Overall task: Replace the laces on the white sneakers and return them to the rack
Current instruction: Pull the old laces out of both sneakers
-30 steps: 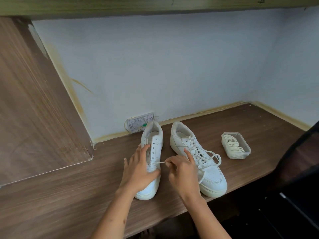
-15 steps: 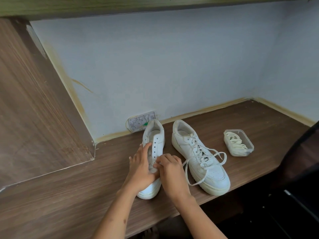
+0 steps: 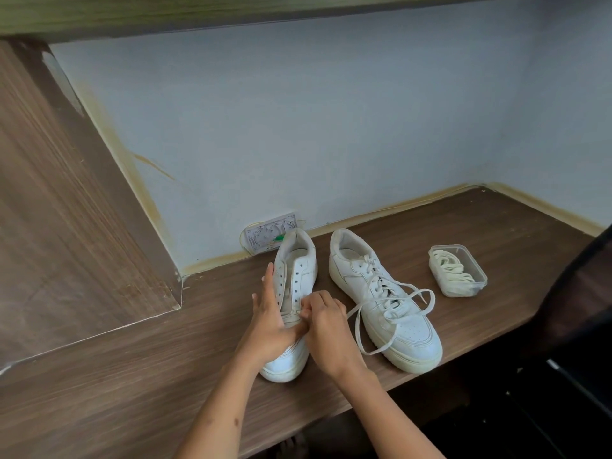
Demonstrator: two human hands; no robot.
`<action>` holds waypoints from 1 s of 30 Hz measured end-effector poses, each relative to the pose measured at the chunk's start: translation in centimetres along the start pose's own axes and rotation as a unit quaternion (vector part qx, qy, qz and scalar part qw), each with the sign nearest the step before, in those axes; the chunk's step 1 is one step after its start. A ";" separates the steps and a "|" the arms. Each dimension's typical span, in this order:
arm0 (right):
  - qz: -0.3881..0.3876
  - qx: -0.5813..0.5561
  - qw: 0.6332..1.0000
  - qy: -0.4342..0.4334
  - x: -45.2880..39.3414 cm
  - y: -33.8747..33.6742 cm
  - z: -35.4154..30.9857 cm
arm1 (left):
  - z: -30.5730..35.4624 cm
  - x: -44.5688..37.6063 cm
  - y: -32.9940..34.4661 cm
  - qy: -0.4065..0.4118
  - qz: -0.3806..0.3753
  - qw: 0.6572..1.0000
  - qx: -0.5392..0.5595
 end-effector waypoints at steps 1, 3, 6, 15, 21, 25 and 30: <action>0.007 -0.005 1.000 0.004 0.0 0.0 0.1 | 0.1 0.1 -0.3 -0.007 0.017 1.000 -0.004; 0.021 -0.012 1.000 0.018 0.0 0.0 0.2 | 0.1 0.7 -1.0 -0.036 0.075 0.995 -0.050; 0.026 -0.004 0.999 0.022 0.2 0.3 0.1 | 0.1 1.7 -1.7 -0.048 0.122 0.984 -0.120; 0.032 -0.029 0.999 0.024 0.4 0.0 0.1 | -1.3 2.1 -4.4 -0.010 0.180 0.982 -0.063; 0.023 -0.077 0.995 0.053 0.3 0.3 0.7 | -1.2 1.7 -4.3 -0.002 0.186 0.981 -0.047; 0.049 -0.071 0.995 0.044 0.3 0.2 0.5 | -1.2 1.6 -3.9 0.027 0.189 0.978 -0.085; 0.061 -0.075 0.994 0.047 0.3 -0.1 0.8 | -0.7 1.7 -3.3 0.083 0.175 0.975 -0.107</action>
Point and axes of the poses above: each hand's wrist, its own x-axis away from the middle knuckle, its own y-axis out of the palm, z = x × y, the point moved 4 cm from there along -x, towards the middle knuckle, and after that the axes turned 9 degrees about y, right-handed, at the moved point
